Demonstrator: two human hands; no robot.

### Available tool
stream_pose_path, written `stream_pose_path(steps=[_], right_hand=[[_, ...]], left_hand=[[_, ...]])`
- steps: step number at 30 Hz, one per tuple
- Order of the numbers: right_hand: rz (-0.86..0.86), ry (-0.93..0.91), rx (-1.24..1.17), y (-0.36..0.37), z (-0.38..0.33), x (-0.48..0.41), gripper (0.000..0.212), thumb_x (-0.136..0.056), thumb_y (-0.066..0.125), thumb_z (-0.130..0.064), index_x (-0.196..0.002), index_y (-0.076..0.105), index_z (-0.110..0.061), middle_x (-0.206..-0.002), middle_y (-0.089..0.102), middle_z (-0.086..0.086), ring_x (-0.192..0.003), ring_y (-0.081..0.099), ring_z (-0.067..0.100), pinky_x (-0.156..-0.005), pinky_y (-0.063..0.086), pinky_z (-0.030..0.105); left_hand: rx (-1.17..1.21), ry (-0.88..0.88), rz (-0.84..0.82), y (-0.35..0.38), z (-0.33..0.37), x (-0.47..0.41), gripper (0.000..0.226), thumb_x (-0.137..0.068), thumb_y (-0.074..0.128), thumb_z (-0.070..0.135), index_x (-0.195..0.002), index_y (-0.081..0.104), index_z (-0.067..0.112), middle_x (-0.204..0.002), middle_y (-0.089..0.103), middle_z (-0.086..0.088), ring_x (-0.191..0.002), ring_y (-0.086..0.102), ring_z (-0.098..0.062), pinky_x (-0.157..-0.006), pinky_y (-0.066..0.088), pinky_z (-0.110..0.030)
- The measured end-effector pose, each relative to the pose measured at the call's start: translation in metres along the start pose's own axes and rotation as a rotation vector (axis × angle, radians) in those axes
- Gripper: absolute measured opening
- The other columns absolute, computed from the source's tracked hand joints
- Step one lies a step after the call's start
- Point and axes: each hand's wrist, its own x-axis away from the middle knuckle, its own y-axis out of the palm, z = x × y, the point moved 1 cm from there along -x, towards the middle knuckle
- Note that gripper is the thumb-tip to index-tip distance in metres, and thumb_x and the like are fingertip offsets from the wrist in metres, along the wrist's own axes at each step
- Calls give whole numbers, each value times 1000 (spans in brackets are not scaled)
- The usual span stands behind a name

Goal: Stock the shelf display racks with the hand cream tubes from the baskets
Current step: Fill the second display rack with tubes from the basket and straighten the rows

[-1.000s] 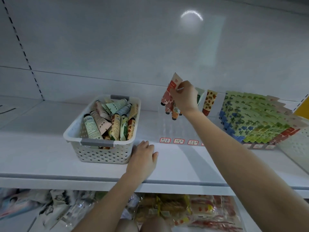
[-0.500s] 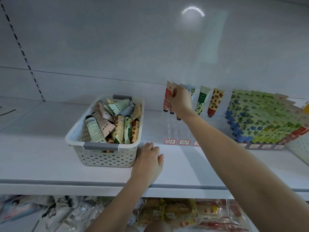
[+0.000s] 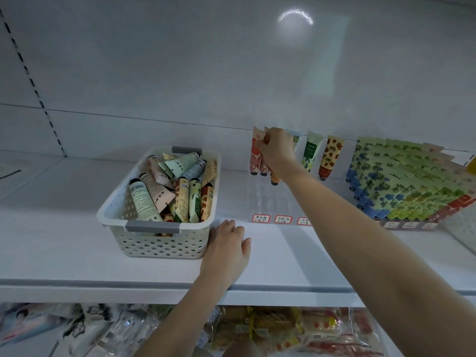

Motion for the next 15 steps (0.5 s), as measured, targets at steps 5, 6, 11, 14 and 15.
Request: stream_pose_path(steps=[5, 6, 11, 14, 15], right_hand=[[-52, -24, 71, 6, 1, -7, 28, -93, 46, -12, -65, 44, -13, -82, 52, 12, -74, 48, 20, -58, 36, 25], [-62, -27, 61, 6, 2, -8, 30, -93, 46, -13, -63, 41, -16, -83, 51, 11, -76, 47, 20, -64, 35, 26], [-65, -35, 66, 5, 2, -7, 15, -93, 48, -12, -78, 49, -10, -86, 53, 14, -78, 45, 19, -69, 35, 28], [-61, -46, 75, 5, 3, -6, 10, -93, 48, -12, -84, 50, -10, -97, 61, 19, -79, 45, 20, -70, 36, 28], [-62, -45, 72, 6, 3, -6, 10, -93, 48, -12, -84, 50, -10, -98, 62, 21, -78, 45, 20, -70, 36, 28]], left_hand=[[-16, 1, 6, 1, 1, 1, 27, -98, 35, 33, -98, 52, 12, -107, 50, -3, -103, 46, -18, -92, 38, -29], [-14, 2, 7, 1, 0, 1, 27, -98, 35, 33, -99, 52, 11, -109, 50, -4, -104, 46, -18, -93, 39, -29], [-17, -3, 23, 4, -2, 1, 29, -98, 35, 34, -102, 54, 12, -112, 52, -3, -107, 47, -16, -95, 37, -27], [-11, 2, 27, 6, -2, 1, 29, -97, 36, 33, -102, 54, 11, -114, 51, -3, -110, 45, -17, -97, 34, -27], [-4, 0, 25, 6, -2, 1, 28, -97, 36, 33, -102, 54, 11, -113, 51, -4, -110, 45, -17, -96, 34, -27]])
